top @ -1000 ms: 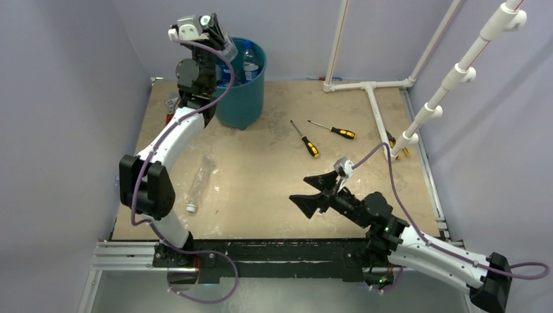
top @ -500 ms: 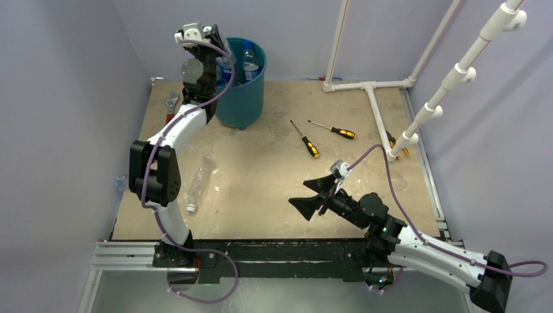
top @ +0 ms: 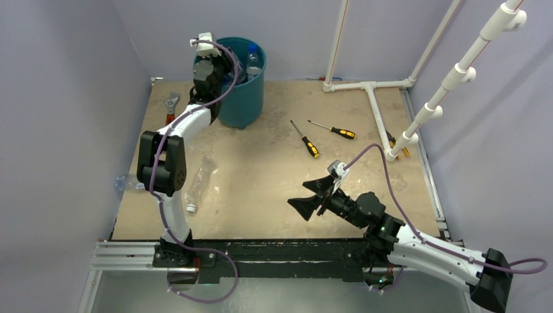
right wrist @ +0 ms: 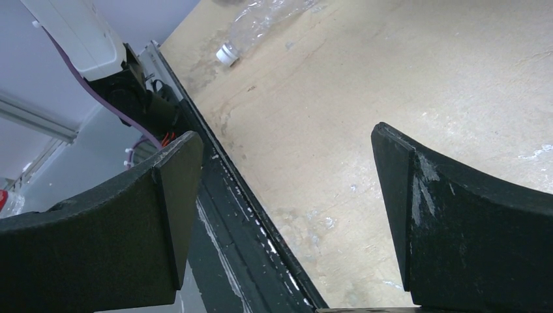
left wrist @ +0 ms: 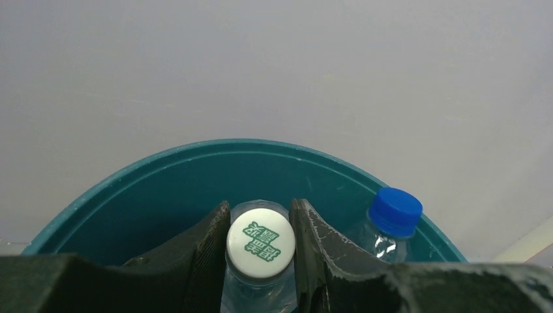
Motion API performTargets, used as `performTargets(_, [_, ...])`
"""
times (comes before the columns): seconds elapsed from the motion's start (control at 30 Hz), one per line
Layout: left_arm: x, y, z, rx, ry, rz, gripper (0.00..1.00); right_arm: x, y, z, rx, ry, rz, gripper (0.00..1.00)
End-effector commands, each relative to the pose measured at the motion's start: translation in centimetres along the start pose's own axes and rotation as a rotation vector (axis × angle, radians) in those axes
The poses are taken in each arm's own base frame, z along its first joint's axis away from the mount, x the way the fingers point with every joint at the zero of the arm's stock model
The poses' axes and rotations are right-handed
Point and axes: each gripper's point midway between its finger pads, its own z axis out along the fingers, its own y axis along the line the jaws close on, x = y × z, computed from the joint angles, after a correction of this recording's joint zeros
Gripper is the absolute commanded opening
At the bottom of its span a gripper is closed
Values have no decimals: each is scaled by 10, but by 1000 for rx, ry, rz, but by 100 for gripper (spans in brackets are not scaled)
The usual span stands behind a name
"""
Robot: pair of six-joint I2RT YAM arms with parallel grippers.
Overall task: Put the plastic bottles in the bin
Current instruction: Place the plastic bottle in the trash bin.
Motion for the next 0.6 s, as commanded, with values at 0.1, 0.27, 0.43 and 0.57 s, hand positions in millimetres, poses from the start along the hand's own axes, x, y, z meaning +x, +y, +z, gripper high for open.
performTargets(0.1, [12, -2, -4, 25, 88, 15, 22, -11, 2, 5, 5, -29, 9, 99])
performTargets(0.27, [-46, -25, -15, 120, 1, 3, 90, -12, 1, 7, 15, -29, 6, 99])
performTargets(0.43, [-127, -34, -35, 122, -144, -45, 97, -13, 2, 7, 12, -33, 5, 99])
performTargets(0.57, [-184, -33, -66, 97, -252, -134, 99, -17, 2, 9, 22, -38, 0, 99])
